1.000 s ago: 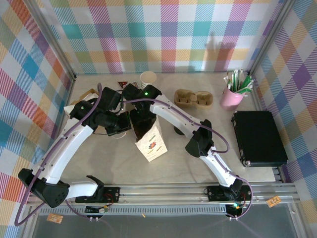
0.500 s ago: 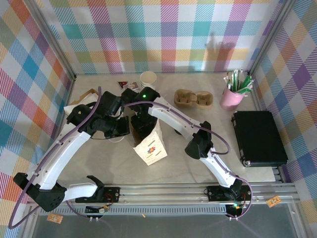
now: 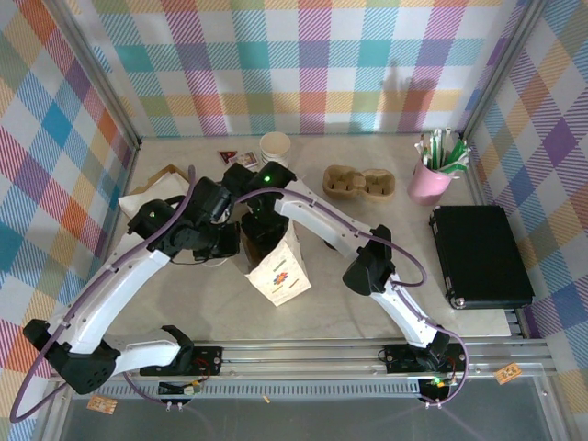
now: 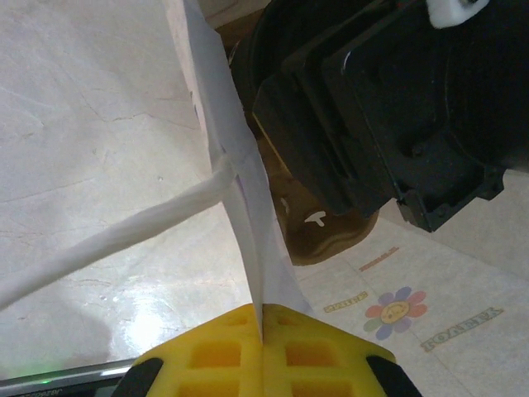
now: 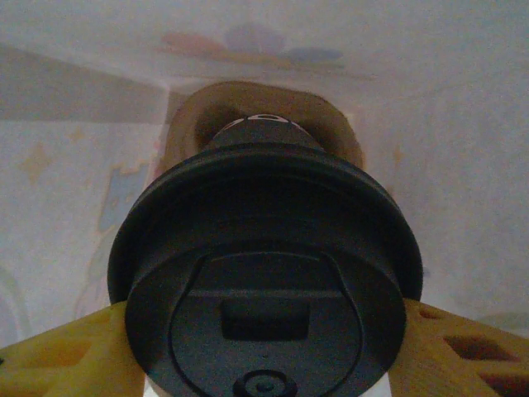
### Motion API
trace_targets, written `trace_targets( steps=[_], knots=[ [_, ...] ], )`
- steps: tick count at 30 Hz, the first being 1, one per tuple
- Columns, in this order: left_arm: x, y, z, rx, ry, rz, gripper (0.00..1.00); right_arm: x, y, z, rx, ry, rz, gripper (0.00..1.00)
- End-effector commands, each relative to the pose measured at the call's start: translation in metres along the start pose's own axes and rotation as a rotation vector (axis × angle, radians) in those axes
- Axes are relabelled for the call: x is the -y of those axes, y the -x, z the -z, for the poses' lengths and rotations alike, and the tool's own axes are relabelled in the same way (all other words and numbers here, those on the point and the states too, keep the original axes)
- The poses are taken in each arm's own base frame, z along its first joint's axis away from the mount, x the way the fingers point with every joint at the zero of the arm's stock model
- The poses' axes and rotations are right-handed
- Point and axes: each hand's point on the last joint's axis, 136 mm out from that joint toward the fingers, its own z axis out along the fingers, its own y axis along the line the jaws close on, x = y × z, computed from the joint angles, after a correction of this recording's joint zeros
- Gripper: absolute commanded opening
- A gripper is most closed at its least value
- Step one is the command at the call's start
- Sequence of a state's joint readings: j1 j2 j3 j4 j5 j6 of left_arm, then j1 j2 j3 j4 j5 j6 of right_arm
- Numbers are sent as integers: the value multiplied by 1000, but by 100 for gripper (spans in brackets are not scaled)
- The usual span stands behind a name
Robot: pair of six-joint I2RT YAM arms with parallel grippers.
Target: Pack the takeout coffee
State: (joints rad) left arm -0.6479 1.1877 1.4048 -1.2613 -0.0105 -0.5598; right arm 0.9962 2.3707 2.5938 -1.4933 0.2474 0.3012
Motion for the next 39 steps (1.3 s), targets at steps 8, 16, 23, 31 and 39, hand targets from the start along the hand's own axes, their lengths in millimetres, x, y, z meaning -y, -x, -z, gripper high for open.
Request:
trace_targets(
  steps=[8, 16, 23, 31, 39],
  knots=[
    [2, -6, 2, -12, 68, -104, 0, 7, 21, 4, 98, -53, -45, 48],
    [9, -7, 3, -13, 84, -125, 0, -4, 11, -12, 31, -9, -7, 50],
    [11, -7, 3, -17, 99, -120, 0, -15, 4, -20, -7, 54, 2, 51],
    [12, -7, 3, -19, 101, -134, 0, -11, -4, -27, -42, 33, 10, 50],
    [12, -8, 6, -11, 96, -138, 0, -11, -12, -40, -88, 10, 13, 50]
  ],
)
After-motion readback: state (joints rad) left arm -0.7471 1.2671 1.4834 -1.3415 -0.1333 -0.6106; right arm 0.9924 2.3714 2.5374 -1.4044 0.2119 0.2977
